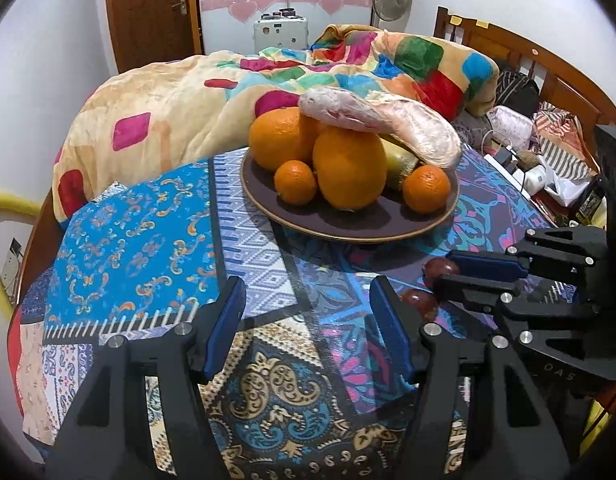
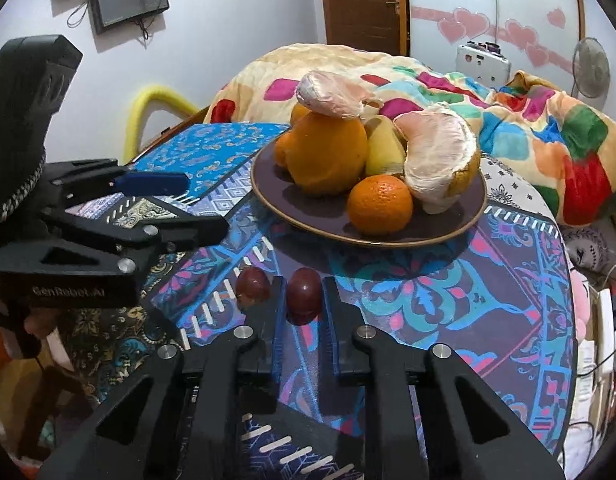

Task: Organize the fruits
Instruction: 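Move both tools down to the dark red plums on the cloth, then grasp a dark red plum with the right tool while the left tool grasps another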

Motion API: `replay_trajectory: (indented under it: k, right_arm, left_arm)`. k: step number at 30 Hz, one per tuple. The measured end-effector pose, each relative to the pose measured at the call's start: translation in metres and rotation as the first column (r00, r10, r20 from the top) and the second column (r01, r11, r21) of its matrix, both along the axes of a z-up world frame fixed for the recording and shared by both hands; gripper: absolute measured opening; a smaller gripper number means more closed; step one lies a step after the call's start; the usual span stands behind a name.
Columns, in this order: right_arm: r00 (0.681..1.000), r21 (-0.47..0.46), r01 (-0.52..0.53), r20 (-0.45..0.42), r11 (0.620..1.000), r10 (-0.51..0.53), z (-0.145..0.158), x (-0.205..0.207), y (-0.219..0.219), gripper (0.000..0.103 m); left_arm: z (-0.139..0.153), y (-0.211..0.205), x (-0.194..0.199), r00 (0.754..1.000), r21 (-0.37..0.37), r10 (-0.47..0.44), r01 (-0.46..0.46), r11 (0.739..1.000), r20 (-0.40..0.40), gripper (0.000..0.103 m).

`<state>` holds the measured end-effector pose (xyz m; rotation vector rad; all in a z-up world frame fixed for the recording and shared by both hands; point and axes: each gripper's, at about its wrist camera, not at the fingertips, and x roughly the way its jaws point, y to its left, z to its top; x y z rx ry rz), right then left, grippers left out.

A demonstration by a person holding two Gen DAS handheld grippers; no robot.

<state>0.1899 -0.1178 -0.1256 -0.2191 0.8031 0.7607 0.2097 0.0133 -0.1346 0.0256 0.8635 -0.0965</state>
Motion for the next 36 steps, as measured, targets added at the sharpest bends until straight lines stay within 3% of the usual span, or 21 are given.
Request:
replay_trajectory:
  k: [17,26,36]
  right_arm:
    - [0.993,0.024,0.112,0.042,0.993,-0.113,0.011,-0.004,-0.054,0.016]
    - [0.991,0.035,0.129,0.038,0.991,-0.130,0.011,-0.003,-0.065,0.016]
    - [0.989,0.049,0.129,0.067,0.990,-0.132,0.020,0.004,-0.058,0.016]
  left_arm:
    - [-0.013,-0.048,0.002,0.997,0.002,-0.067,0.067,0.998,-0.040,0.064]
    - [-0.012,-0.054,0.000,0.991,-0.081,-0.124,0.119,0.990,-0.056,0.021]
    - [0.000,-0.042,-0.001,0.995,-0.054,-0.093,0.092,0.994,-0.025,0.016]
